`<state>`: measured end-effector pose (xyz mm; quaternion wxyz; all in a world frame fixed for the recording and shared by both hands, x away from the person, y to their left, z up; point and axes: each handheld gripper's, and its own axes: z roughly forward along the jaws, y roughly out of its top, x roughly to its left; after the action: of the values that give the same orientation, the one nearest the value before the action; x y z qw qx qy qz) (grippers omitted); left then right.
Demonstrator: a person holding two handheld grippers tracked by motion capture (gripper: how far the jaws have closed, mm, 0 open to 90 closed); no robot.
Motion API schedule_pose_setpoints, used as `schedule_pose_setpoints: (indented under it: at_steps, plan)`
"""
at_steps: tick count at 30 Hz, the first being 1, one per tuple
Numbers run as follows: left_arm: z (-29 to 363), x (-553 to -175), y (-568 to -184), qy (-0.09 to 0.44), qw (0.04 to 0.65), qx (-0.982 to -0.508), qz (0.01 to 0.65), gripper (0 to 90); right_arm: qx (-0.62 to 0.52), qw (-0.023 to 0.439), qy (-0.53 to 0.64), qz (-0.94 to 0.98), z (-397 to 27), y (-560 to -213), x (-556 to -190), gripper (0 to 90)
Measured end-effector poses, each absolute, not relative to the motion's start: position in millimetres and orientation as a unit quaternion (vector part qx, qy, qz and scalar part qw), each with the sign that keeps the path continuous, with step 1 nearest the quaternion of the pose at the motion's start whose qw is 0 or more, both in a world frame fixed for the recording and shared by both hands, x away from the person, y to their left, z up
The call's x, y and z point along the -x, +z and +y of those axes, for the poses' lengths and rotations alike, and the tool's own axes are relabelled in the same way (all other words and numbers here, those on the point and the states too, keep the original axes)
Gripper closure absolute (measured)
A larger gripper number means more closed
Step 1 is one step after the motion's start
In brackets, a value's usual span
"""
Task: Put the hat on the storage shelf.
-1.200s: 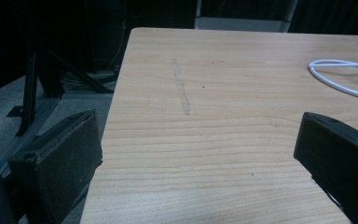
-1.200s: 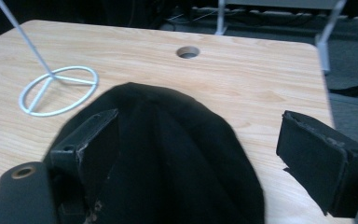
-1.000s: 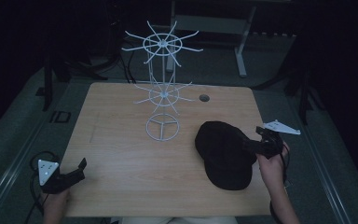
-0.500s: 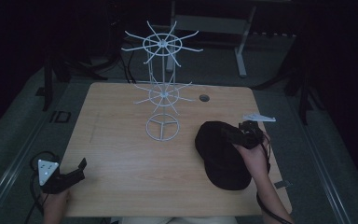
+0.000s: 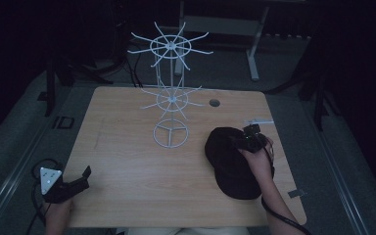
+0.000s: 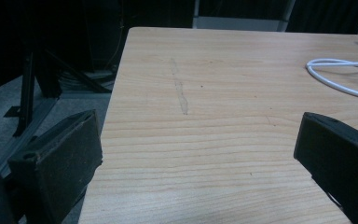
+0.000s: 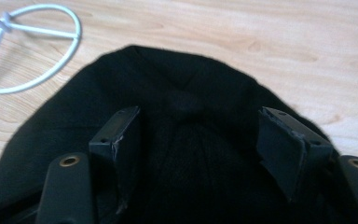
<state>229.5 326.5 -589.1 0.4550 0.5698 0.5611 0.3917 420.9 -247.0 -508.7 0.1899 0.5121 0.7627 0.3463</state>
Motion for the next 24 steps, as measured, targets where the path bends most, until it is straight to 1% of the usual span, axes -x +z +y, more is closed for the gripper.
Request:
schedule_pose_setpoints:
  at_steps: [6, 10, 12, 13, 19, 21, 24]
  plan:
    - [326, -230, -589, 0.392, 0.454, -0.57, 0.561, 1.5, -0.526, 0.172, 0.326, 0.767, -245, -518, -426, 32.3]
    - [326, -230, -589, 0.392, 0.455, -0.57, 0.561, 1.5, -0.527, 0.173, 0.307, 0.773, -241, -521, -430, 36.8]
    - [326, -230, -589, 0.392, 0.455, -0.57, 0.561, 1.5, -0.525, 0.172, 0.304, 0.776, -239, -522, -430, 36.8]
    - [326, -230, -589, 0.391, 0.455, -0.57, 0.561, 1.5, -0.515, 0.166, 0.295, 0.787, -236, -524, -430, 45.8]
    - [327, -230, -589, 0.391, 0.454, -0.571, 0.561, 1.5, -0.5, 0.133, 0.283, 0.808, -233, -528, -431, 65.6]
    - [327, -230, -589, 0.391, 0.455, -0.57, 0.561, 1.5, -0.495, 0.133, 0.288, 0.809, -233, -527, -431, 69.9]
    - [326, -230, -589, 0.391, 0.455, -0.57, 0.562, 1.4, -0.493, 0.144, 0.304, 0.803, -235, -523, -427, 71.4]
